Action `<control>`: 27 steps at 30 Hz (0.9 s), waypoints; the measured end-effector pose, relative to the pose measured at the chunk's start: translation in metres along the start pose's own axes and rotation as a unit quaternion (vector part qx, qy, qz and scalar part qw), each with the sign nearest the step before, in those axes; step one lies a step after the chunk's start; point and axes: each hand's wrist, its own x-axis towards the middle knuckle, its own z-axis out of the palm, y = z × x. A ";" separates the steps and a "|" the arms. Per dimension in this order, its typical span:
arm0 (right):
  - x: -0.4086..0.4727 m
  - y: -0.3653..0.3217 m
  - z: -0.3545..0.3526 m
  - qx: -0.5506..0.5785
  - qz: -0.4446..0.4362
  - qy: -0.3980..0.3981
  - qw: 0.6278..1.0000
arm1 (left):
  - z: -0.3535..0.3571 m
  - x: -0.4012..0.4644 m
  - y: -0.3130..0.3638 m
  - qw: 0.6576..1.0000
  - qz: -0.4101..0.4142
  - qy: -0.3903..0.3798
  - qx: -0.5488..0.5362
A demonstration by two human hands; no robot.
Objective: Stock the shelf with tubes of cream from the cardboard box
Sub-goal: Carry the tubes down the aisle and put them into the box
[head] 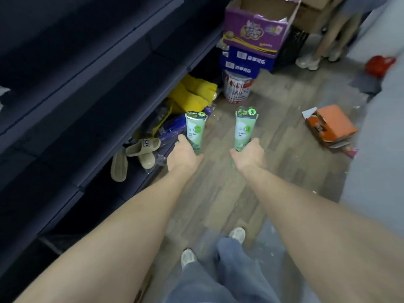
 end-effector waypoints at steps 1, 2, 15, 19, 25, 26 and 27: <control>0.011 0.008 -0.010 0.002 0.011 0.007 1.000 | 0.009 0.002 0.016 1.000 0.009 -0.006 0.007; 0.023 0.017 -0.020 0.004 0.021 0.012 1.000 | 0.018 0.002 0.031 1.000 0.015 -0.011 0.010; 0.133 0.081 -0.109 0.086 0.106 0.015 0.991 | 0.092 0.022 0.184 0.998 0.054 -0.028 0.026; 0.162 0.083 -0.120 0.089 0.112 0.016 0.990 | 0.102 0.041 0.213 0.997 0.065 -0.029 0.039; 0.217 0.075 -0.134 0.087 0.119 0.029 0.989 | 0.119 0.084 0.253 0.996 0.070 -0.037 0.045; 0.230 0.072 -0.136 0.087 0.120 0.032 0.988 | 0.123 0.095 0.262 0.996 0.072 -0.039 0.046; 0.240 0.070 -0.138 0.090 0.120 0.034 0.988 | 0.125 0.103 0.268 0.995 0.075 -0.041 0.045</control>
